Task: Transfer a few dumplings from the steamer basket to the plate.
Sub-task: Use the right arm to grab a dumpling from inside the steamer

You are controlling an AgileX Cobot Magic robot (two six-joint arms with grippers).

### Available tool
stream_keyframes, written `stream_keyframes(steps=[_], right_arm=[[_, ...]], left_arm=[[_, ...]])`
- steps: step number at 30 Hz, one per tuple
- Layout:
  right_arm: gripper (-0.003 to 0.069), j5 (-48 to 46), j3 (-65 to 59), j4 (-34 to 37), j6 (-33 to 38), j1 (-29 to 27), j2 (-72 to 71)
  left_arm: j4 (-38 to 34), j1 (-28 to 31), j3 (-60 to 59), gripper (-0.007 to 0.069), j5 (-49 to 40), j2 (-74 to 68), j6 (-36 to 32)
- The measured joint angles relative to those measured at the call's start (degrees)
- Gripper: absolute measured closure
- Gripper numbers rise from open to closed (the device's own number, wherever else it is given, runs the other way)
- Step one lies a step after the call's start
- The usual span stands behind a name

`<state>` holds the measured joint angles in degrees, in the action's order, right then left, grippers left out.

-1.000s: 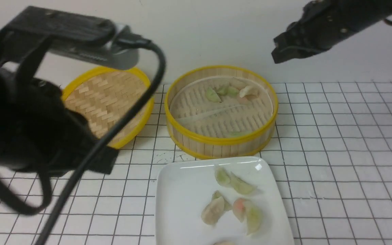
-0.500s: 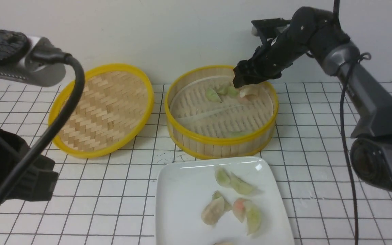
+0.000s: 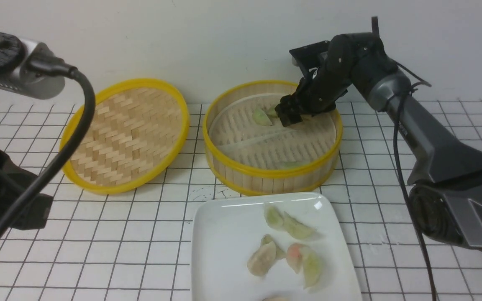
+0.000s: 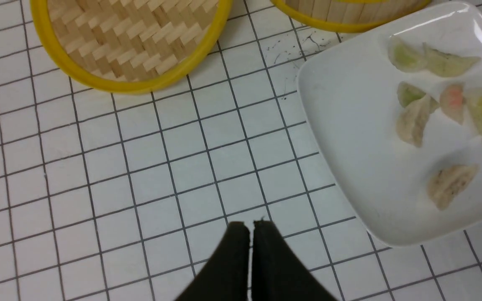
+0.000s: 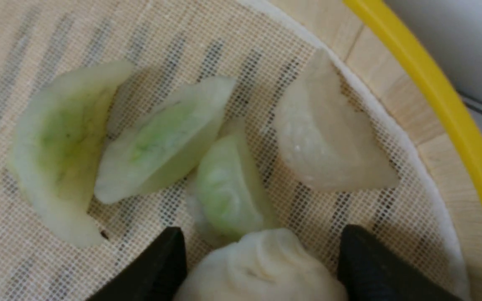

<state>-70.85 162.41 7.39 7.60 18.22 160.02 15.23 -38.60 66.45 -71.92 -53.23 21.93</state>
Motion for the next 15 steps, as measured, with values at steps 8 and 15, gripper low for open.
stream_keyframes(steps=[8, 15], right_arm=[[0.0246, -1.5, 0.5, 1.8, -3.5, 0.2, -1.8], [0.0246, -1.2, -8.0, 6.6, -4.9, 0.3, -12.8]], left_arm=[[0.1, 0.0, 0.0, 0.0631, 0.0, 0.0, 0.0], [0.1, 0.0, 0.0, 0.0631, 0.0, 0.0, 0.0]])
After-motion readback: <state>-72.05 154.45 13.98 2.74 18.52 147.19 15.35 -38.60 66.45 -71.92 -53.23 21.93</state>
